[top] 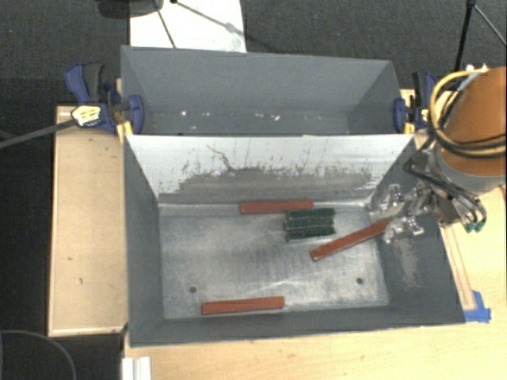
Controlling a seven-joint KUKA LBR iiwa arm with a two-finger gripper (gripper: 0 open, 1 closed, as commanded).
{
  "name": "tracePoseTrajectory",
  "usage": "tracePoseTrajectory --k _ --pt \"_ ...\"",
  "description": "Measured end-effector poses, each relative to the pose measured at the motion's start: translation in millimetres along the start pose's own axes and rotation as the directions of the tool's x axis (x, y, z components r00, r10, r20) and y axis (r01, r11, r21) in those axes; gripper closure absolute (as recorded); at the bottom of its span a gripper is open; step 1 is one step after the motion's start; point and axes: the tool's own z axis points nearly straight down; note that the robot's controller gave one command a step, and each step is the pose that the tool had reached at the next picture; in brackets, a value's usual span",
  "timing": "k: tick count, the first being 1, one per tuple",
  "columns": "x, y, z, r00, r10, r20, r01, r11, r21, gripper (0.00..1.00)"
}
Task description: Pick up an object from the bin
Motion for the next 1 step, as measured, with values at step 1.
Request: tracePoseTrajectory --k 1 --pt "0.5 0.3 1.8 1.0 0.001 -0.003 -0.001 1.0 -0.002 1.0"
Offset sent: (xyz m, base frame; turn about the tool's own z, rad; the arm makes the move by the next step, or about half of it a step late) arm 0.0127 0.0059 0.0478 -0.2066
